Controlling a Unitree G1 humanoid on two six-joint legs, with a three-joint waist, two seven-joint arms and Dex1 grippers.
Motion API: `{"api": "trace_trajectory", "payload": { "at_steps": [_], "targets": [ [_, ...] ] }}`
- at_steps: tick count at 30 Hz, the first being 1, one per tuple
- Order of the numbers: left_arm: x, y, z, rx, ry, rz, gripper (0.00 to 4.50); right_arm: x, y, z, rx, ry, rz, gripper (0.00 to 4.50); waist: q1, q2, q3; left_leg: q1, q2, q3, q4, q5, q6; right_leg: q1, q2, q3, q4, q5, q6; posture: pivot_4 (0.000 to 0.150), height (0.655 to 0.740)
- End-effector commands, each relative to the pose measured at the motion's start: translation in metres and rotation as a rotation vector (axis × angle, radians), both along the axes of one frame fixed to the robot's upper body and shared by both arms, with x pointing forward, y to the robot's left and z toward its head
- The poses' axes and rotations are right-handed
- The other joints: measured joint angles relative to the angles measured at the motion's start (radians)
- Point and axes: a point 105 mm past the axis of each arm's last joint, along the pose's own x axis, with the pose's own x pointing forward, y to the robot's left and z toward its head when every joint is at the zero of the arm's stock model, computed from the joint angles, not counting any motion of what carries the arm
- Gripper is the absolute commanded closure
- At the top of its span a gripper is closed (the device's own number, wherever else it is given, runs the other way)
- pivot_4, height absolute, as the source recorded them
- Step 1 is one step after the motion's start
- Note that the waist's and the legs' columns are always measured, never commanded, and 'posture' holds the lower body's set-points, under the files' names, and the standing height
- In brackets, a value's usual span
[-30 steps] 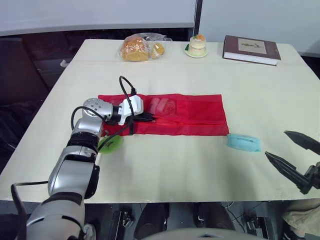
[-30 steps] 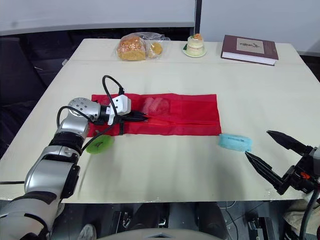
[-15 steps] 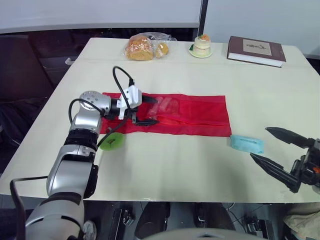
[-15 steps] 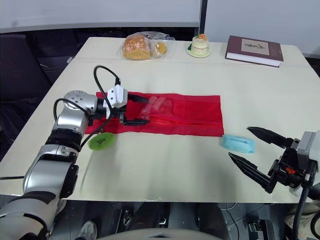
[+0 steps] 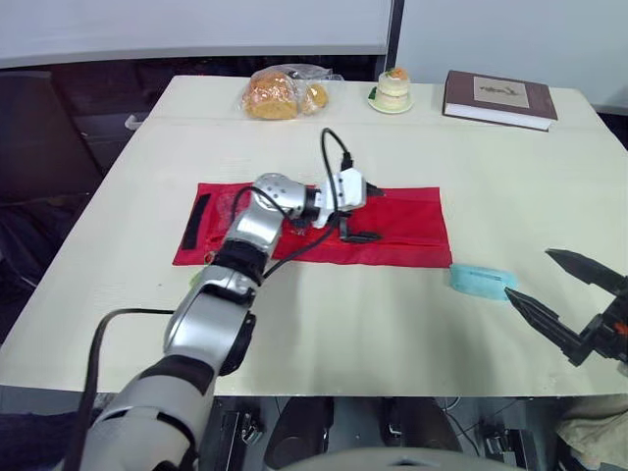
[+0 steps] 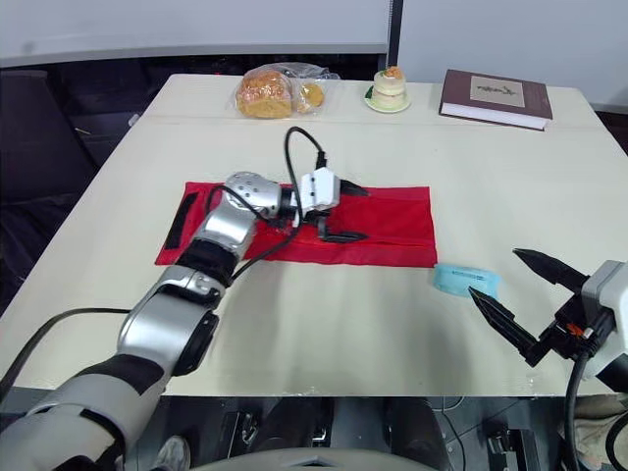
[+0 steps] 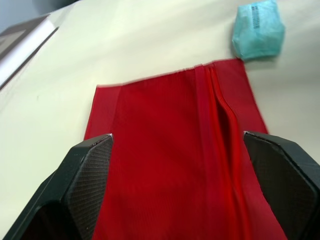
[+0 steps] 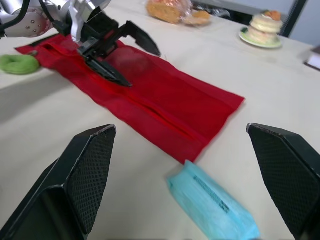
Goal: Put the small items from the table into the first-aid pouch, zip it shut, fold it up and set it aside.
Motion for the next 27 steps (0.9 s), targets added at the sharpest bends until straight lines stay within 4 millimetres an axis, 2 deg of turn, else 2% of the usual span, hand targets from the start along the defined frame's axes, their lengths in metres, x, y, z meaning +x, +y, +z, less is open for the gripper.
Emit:
{"api": "trace_trajectory", "payload": {
  "at_steps": [1, 8, 12, 19, 22, 24, 25, 26, 27],
  "targets": [
    [0.006, -0.01, -0.005, 0.049, -0.07, 0.003, 0.1, -0.006, 0.006, 0.008, -0.019, -0.04, -0.005, 0.0, -0.001, 0.0, 0.0, 0.0, 0.0, 0.0, 0.0, 0.0, 0.0, 0.0, 0.0, 0.0, 0.0, 0.0, 0.0, 0.15, 0.7289],
    [0.01, -0.028, -0.019, 0.094, -0.069, 0.012, 0.1, -0.008, 0.017, 0.0, -0.005, -0.018, -0.072, 0.0, 0.002, 0.0, 0.0, 0.0, 0.0, 0.0, 0.0, 0.0, 0.0, 0.0, 0.0, 0.0, 0.0, 0.0, 0.0, 0.15, 0.7289],
    [0.011, -0.029, -0.024, 0.108, -0.067, 0.017, 0.1, -0.006, 0.025, -0.002, 0.017, -0.022, -0.083, 0.0, 0.002, 0.0, 0.0, 0.0, 0.0, 0.0, 0.0, 0.0, 0.0, 0.0, 0.0, 0.0, 0.0, 0.0, 0.0, 0.15, 0.7289],
    [0.012, -0.028, -0.028, 0.128, -0.084, 0.023, 0.1, -0.003, 0.022, -0.001, 0.018, -0.033, -0.109, 0.0, 0.002, 0.0, 0.0, 0.0, 0.0, 0.0, 0.0, 0.0, 0.0, 0.0, 0.0, 0.0, 0.0, 0.0, 0.0, 0.15, 0.7289],
    [0.013, -0.028, -0.025, 0.108, -0.088, 0.033, 0.94, -0.001, 0.021, 0.0, 0.013, -0.036, -0.108, 0.0, 0.002, 0.0, 0.0, 0.0, 0.0, 0.0, 0.0, 0.0, 0.0, 0.0, 0.0, 0.0, 0.0, 0.0, 0.0, 0.15, 0.7289],
    [0.013, -0.029, -0.024, 0.103, -0.088, 0.03, 1.88, 0.0, 0.02, -0.001, 0.012, -0.035, -0.107, 0.0, 0.002, 0.0, 0.0, 0.0, 0.0, 0.0, 0.0, 0.0, 0.0, 0.0, 0.0, 0.0, 0.0, 0.0, 0.0, 0.15, 0.7289],
    [0.012, -0.029, -0.024, 0.101, -0.086, 0.027, 2.19, 0.0, 0.02, -0.001, 0.012, -0.034, -0.107, 0.0, 0.002, 0.0, 0.0, 0.0, 0.0, 0.0, 0.0, 0.0, 0.0, 0.0, 0.0, 0.0, 0.0, 0.0, 0.0, 0.15, 0.7289],
    [0.012, -0.029, -0.024, 0.095, -0.08, 0.024, 2.8, 0.0, 0.021, -0.001, 0.012, -0.034, -0.105, 0.0, 0.002, 0.0, 0.0, 0.0, 0.0, 0.0, 0.0, 0.0, 0.0, 0.0, 0.0, 0.0, 0.0, 0.0, 0.0, 0.15, 0.7289],
    [0.011, -0.029, -0.023, 0.09, -0.076, 0.023, 3.11, 0.0, 0.021, -0.001, 0.013, -0.033, -0.104, 0.0, 0.002, 0.0, 0.0, 0.0, 0.0, 0.0, 0.0, 0.0, 0.0, 0.0, 0.0, 0.0, 0.0, 0.0, 0.0, 0.15, 0.7289]
  ]
}}
